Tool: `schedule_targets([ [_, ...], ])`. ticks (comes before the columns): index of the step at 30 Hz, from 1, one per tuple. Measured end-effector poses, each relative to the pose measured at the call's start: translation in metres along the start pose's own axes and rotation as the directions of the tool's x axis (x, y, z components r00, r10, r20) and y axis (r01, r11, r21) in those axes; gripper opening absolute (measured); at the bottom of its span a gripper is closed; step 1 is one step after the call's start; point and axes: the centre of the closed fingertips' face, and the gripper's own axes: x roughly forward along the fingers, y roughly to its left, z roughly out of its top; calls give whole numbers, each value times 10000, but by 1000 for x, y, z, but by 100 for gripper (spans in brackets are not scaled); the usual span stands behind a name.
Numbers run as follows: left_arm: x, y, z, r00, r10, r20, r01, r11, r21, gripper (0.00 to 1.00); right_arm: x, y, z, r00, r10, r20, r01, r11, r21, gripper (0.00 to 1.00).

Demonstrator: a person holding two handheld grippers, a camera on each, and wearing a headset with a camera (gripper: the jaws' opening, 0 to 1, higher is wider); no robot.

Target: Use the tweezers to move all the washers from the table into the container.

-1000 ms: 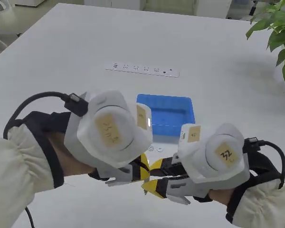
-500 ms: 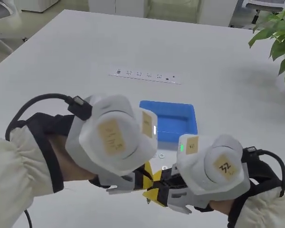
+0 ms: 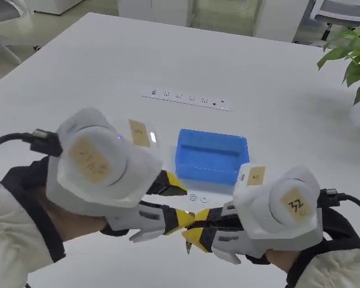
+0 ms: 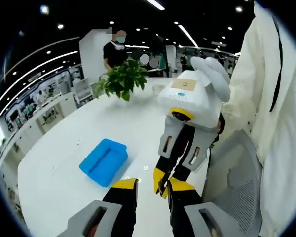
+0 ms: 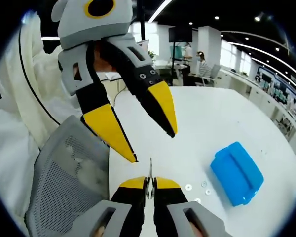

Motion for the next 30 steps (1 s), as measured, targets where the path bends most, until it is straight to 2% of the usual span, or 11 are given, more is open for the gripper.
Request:
schedule_targets([
  [2, -6, 3, -5, 9993, 363, 115, -359, 9986, -388, 33, -1, -5, 2, 9997, -167, 183, 160, 9993, 347, 1],
  [4, -15, 7, -16, 9967, 816, 24, -811, 9929, -866, 38, -1, -10, 3, 9990, -309, 331, 287, 9975, 645, 1],
  [9, -32, 8, -35, 9827, 1839, 208, -1761, 9638, -2004, 51, 1, -26, 5, 9943, -763, 747, 664, 9897, 1269, 1],
  [12, -41, 9, -49, 9670, 2549, 54, -2467, 9408, -2325, 61, 3, -35, 6, 9912, -979, 892, 838, 9850, 1510, 1],
  [13, -45, 11, -53, 9549, 2969, 61, -2860, 9249, -2505, 63, 4, -39, 5, 9903, -1061, 896, 914, 9838, 1542, 1],
  [15, -50, 10, -53, 9436, 3296, 314, -3086, 9099, -2771, 70, 6, -46, 6, 9871, -1277, 970, 1120, 9819, 1529, 1],
  [17, -56, 9, -57, 9345, 3550, 267, -3295, 8909, -3126, 73, 7, -51, 6, 9858, -1386, 954, 1226, 9800, 1567, 1],
  [18, -59, 9, -59, 9258, 3771, 257, -3497, 8803, -3206, 75, 8, -55, 6, 9839, -1485, 993, 1319, 9788, 1564, 1],
  [22, -62, 7, -69, 9110, 4124, 48, -3838, 8520, -3561, 82, 13, -69, 3, 9810, -1714, 907, 1558, 9751, 1578, 1],
  [26, -63, 3, -77, 9066, 4216, -172, -3971, 8386, -3729, 80, 19, -83, -2, 9790, -1921, 691, 1793, 9710, 1584, 1],
  [30, -63, 2, -84, 9027, 4290, -318, -4076, 8294, -3820, 78, 21, -89, -7, 9805, -1893, 537, 1771, 9680, 1777, 0],
])
